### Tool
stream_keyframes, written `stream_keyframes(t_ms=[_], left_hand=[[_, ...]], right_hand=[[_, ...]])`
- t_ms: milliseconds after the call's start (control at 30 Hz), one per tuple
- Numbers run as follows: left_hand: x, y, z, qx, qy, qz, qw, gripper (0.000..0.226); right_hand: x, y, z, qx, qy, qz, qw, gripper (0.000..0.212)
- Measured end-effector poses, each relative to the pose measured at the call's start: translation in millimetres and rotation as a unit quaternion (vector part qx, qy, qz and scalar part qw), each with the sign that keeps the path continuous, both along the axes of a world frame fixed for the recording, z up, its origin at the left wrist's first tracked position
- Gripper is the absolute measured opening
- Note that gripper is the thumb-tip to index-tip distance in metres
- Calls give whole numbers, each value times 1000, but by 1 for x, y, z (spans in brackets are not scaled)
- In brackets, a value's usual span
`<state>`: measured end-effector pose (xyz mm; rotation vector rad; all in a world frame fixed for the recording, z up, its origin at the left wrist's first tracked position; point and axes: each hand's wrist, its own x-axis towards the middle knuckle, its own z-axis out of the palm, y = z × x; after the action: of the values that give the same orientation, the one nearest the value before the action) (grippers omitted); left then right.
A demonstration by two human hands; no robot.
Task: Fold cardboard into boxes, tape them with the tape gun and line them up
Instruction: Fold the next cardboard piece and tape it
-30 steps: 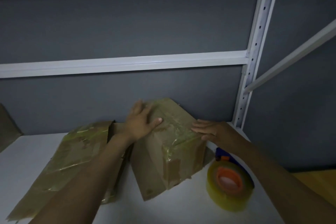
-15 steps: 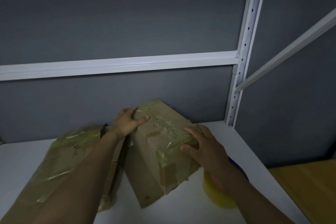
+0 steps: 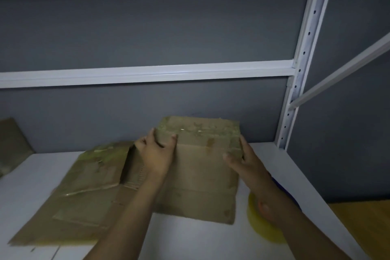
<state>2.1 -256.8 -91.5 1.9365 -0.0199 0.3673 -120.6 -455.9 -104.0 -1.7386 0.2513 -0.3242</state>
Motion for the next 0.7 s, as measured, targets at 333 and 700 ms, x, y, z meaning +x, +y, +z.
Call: stream_keyframes(t_ms=[333,700], left_hand=[[10,40,-12,9,73,-26,997,51],[-27,29,-21,-8,6,-92,996,51]], right_hand=[[18,-13,6,-301,61,-174,935,72],[1,39,-3,-269,113,19,956,108]])
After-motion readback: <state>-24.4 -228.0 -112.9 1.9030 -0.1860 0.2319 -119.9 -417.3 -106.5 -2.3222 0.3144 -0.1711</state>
